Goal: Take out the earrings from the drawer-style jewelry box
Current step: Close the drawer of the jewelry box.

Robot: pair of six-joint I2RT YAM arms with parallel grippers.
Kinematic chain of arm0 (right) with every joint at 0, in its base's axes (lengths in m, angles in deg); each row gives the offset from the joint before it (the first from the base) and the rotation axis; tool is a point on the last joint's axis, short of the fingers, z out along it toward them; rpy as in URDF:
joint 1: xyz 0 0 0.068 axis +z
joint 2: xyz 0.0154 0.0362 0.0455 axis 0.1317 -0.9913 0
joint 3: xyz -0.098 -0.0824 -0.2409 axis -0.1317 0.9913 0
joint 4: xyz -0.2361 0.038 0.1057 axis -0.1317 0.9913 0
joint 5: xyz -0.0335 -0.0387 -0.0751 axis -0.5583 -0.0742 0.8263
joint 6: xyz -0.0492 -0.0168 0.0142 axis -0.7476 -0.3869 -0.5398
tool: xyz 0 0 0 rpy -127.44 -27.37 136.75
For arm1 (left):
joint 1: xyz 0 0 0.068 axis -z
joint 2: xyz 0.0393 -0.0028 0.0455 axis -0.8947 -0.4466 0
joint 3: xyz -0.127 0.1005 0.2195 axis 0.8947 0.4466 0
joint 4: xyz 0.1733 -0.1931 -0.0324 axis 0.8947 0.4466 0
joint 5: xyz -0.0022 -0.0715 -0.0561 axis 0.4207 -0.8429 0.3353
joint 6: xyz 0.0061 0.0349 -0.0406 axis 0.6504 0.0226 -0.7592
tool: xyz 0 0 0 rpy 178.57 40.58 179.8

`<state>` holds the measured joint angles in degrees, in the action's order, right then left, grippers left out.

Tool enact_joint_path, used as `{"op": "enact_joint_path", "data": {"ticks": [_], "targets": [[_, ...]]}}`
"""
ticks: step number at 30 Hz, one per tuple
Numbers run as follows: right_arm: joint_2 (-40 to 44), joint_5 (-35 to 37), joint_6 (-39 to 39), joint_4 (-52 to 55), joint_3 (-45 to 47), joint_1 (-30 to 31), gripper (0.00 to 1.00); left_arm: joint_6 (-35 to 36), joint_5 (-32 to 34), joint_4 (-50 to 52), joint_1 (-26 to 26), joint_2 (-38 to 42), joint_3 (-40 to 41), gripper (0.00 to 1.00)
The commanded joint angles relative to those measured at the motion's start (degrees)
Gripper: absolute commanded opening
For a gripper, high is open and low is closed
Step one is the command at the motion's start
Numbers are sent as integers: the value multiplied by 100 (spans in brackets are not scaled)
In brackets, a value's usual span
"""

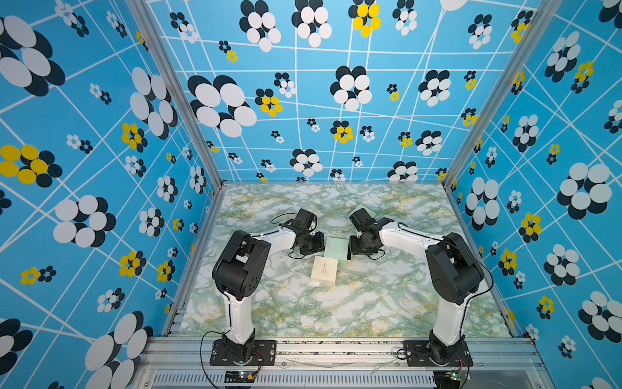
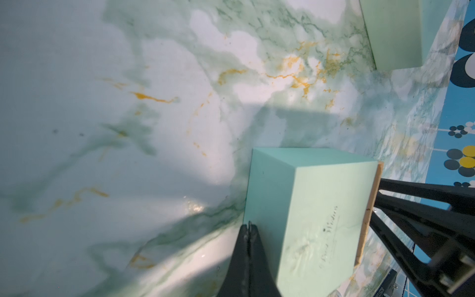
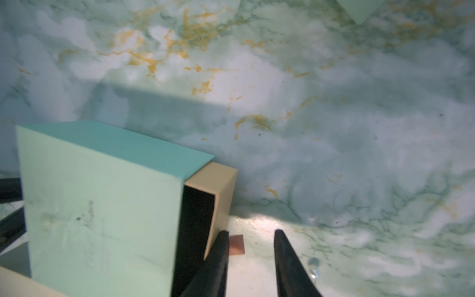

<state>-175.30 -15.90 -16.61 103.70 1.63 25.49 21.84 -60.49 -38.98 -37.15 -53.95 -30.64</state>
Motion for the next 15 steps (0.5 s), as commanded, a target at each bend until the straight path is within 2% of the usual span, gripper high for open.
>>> {"op": "enact_joint_path", "data": {"ticks": [1, 15], "targets": [[-99, -200, -36, -112, -116, 121, 33, -12, -73, -30, 57, 25, -62, 0], [-198, -467, -122, -306, -227, 349, 31, 6, 67, 25, 32, 279, 106, 0]]}}
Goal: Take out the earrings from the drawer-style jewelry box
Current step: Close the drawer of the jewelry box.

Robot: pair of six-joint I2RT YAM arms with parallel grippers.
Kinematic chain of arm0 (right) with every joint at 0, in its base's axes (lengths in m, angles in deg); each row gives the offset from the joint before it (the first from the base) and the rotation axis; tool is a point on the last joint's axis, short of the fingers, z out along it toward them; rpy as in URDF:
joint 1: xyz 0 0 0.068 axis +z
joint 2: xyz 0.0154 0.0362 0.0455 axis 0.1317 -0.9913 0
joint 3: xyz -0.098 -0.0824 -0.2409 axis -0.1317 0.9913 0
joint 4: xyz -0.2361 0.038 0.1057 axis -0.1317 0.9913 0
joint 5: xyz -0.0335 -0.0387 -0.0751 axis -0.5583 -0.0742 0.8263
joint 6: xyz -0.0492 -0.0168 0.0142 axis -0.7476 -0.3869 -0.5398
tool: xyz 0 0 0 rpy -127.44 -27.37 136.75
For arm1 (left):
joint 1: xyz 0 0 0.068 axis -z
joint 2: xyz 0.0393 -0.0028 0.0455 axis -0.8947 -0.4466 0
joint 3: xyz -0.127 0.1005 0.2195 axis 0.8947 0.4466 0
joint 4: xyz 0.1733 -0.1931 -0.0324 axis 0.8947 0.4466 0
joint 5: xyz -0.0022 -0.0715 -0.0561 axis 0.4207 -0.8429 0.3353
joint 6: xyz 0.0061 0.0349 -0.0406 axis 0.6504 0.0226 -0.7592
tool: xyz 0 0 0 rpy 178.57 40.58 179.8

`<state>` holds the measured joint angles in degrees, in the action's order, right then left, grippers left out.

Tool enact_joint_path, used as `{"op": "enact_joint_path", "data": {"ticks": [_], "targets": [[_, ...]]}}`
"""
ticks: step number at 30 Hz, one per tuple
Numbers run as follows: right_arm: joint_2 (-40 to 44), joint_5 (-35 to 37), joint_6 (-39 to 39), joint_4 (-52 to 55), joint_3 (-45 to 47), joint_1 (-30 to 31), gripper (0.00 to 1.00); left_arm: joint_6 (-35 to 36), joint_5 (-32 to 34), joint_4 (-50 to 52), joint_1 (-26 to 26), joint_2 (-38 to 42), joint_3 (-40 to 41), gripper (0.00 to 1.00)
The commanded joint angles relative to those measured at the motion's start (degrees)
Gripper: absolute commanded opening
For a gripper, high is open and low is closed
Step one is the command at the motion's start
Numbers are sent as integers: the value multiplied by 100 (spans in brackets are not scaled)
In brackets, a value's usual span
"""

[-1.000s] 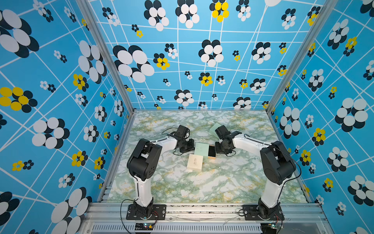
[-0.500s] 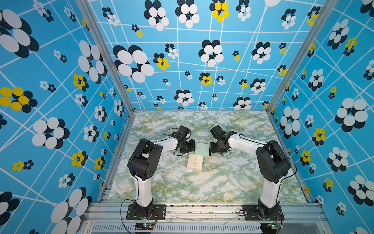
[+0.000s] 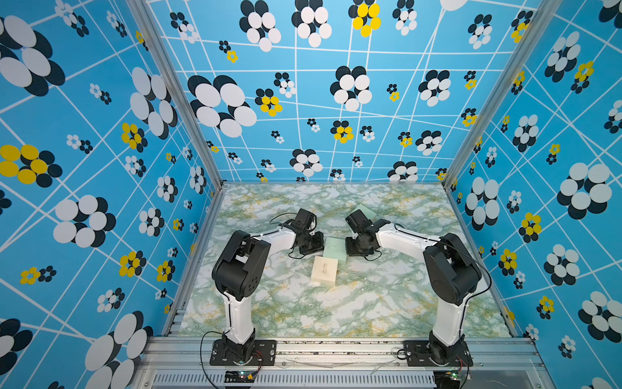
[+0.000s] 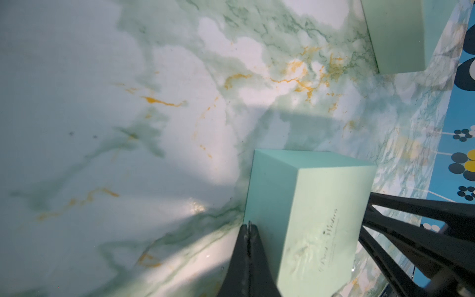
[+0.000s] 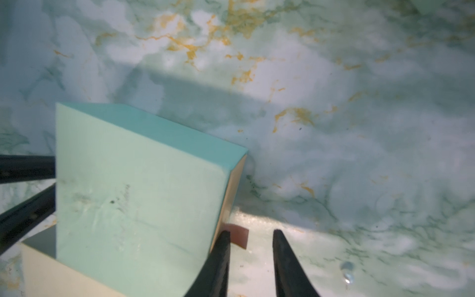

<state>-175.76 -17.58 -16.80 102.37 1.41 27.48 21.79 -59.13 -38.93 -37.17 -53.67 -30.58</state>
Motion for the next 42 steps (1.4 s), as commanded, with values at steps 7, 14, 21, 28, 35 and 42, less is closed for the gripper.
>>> {"op": "enact_joint_path", "data": {"ticks": [7, 14, 21, 28, 35, 42], "targets": [[-297, -444, -159, -181, -354, 346, 31, 11, 15, 7, -37, 367, 378, 0], [-427, -478, -170, -179, -522, 548, 31, -8, 85, -24, -123, 726, 772, 0], [-302, -333, -194, -119, -422, 600, 31, 19, 142, 22, -244, 883, 982, 0], [115, 405, -415, 232, -331, 476, 31, 105, 456, 233, -538, 1275, 1136, 6], [660, 134, -391, 5, -131, -343, 32, 207, 492, 483, -605, 1560, 799, 11], [635, -910, 40, -540, -192, -1520, 34, 92, 10, 242, -506, 1454, 229, 11]]}}
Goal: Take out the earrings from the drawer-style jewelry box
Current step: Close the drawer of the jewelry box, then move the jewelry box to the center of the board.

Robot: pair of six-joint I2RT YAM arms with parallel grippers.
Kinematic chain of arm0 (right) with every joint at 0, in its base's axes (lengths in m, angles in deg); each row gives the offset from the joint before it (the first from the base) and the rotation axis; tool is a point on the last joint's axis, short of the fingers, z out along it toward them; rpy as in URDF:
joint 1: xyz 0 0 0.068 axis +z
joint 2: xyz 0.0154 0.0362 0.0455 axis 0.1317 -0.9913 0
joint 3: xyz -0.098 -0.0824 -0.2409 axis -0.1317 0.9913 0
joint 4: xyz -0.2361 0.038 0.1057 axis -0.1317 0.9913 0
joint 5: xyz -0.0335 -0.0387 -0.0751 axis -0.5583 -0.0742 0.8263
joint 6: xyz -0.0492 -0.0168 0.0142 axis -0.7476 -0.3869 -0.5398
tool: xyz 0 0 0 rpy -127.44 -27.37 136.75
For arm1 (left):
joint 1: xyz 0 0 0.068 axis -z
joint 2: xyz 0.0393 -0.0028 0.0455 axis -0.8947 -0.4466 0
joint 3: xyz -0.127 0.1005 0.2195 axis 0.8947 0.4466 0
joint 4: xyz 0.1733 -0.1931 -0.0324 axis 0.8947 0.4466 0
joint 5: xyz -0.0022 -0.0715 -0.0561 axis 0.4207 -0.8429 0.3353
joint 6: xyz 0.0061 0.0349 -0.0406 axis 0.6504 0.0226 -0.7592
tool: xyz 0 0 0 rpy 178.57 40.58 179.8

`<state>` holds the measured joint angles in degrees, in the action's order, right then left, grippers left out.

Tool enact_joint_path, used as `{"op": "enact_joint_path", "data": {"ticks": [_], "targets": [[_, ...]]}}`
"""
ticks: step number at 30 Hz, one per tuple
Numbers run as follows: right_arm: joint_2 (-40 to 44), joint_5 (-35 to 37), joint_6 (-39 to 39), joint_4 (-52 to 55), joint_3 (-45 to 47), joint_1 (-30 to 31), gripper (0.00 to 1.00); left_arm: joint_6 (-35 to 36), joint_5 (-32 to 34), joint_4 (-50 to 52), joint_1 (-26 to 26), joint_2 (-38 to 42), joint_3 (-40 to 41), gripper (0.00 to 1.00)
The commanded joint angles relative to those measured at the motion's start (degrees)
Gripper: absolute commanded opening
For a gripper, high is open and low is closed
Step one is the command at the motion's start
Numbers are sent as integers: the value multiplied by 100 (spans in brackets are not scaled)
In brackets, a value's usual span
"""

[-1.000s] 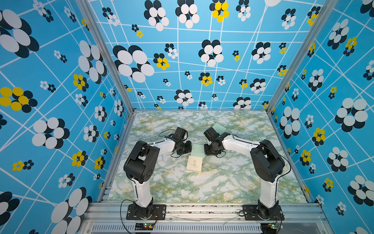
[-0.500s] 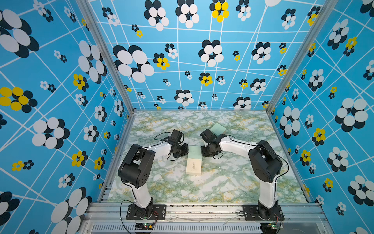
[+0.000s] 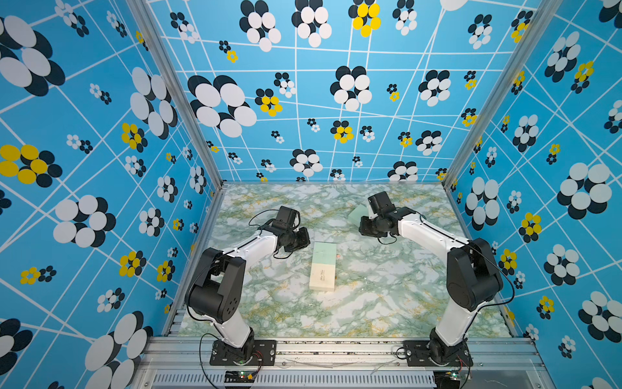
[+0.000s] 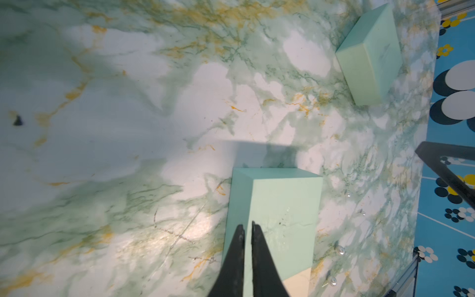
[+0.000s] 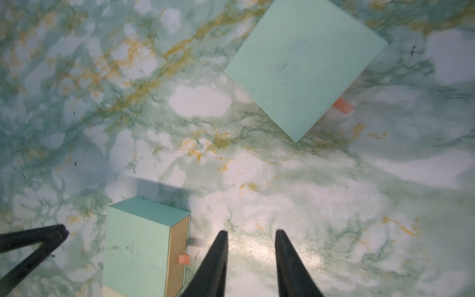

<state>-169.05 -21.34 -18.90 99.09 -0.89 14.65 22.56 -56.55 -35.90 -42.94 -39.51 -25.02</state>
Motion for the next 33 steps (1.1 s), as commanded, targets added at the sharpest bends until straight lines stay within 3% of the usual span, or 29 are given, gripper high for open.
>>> {"op": "enact_joint_path", "data": {"ticks": [1, 9, 23, 33], "targets": [[-100, -678, 355, -310, 16, -371, 34, 28, -283, -52, 107, -17, -437, 11], [-682, -1506, 1099, -1057, -112, -902, 34, -84, -559, -200, 323, -384, -873, 11], [-1436, -1399, 653, -902, -1423, -1353, 35, -272, -848, -517, 372, -624, -962, 10], [-2482, -1400, 851, -1312, -2553, -1396, 36, -323, -983, -616, 388, -708, -904, 10]]}}
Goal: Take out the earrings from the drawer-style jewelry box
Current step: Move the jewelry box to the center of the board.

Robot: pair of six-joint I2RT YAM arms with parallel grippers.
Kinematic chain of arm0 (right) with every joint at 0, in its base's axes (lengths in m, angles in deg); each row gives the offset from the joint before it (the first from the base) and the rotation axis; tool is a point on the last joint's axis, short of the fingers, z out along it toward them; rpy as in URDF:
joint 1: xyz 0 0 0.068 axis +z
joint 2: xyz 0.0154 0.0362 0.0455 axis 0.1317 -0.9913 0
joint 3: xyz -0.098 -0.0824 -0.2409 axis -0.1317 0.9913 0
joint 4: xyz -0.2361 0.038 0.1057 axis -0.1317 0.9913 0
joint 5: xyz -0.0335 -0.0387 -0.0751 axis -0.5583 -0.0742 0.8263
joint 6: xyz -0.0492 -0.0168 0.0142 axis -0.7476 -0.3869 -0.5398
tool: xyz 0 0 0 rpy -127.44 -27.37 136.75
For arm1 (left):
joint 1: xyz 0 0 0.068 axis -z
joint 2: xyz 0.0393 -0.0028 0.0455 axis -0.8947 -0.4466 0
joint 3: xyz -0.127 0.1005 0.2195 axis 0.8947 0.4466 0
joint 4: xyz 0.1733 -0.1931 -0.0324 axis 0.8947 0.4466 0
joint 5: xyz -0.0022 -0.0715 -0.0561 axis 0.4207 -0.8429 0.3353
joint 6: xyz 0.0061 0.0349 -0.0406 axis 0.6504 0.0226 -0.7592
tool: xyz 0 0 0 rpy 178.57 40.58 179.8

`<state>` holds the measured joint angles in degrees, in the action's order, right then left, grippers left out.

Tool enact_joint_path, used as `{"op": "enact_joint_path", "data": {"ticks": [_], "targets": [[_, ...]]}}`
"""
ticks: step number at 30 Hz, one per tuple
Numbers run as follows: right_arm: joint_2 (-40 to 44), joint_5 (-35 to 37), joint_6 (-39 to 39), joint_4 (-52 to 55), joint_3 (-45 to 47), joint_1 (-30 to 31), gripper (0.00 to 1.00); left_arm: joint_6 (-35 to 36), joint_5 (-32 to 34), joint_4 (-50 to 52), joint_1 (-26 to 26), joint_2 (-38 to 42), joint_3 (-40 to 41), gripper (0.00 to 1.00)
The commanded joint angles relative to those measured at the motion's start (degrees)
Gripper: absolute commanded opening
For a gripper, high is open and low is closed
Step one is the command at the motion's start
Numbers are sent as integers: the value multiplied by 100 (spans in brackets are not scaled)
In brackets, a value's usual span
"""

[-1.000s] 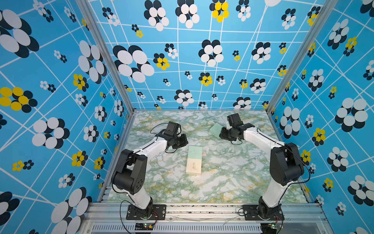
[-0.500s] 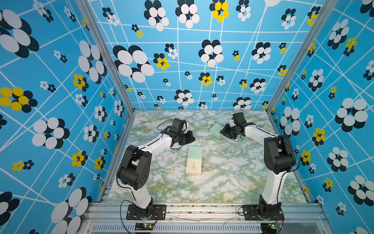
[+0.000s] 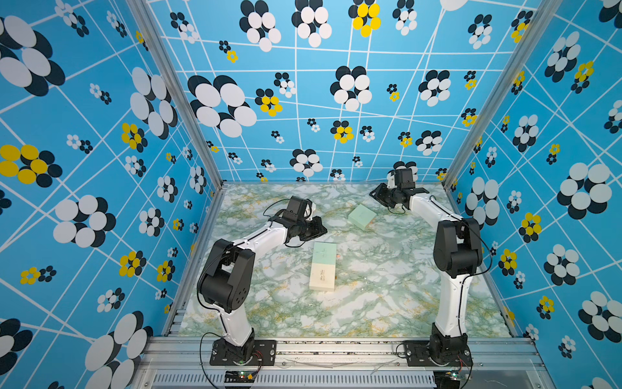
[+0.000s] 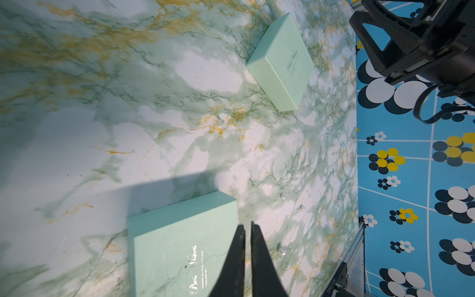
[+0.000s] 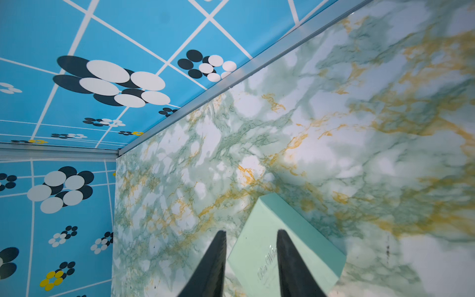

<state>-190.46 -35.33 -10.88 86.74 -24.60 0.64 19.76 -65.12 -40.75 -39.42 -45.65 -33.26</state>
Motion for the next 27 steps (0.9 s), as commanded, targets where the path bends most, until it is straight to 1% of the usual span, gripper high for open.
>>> {"op": "enact_joint_path", "data": {"ticks": [1, 6, 14, 27], "targets": [[-435, -1, 40, -68, -261, 4, 36, -42, -145, -130, 38, -96, -70, 10], [-755, -87, -72, -35, -466, -13, 36, -46, -126, -131, 39, -83, 14, 10], [-1141, -747, -238, 391, -834, -11, 36, -61, -99, -113, 38, -110, 26, 10], [-1067, -1023, -662, 724, -526, -8, 35, -54, -54, -106, 35, -50, 188, 10]]}}
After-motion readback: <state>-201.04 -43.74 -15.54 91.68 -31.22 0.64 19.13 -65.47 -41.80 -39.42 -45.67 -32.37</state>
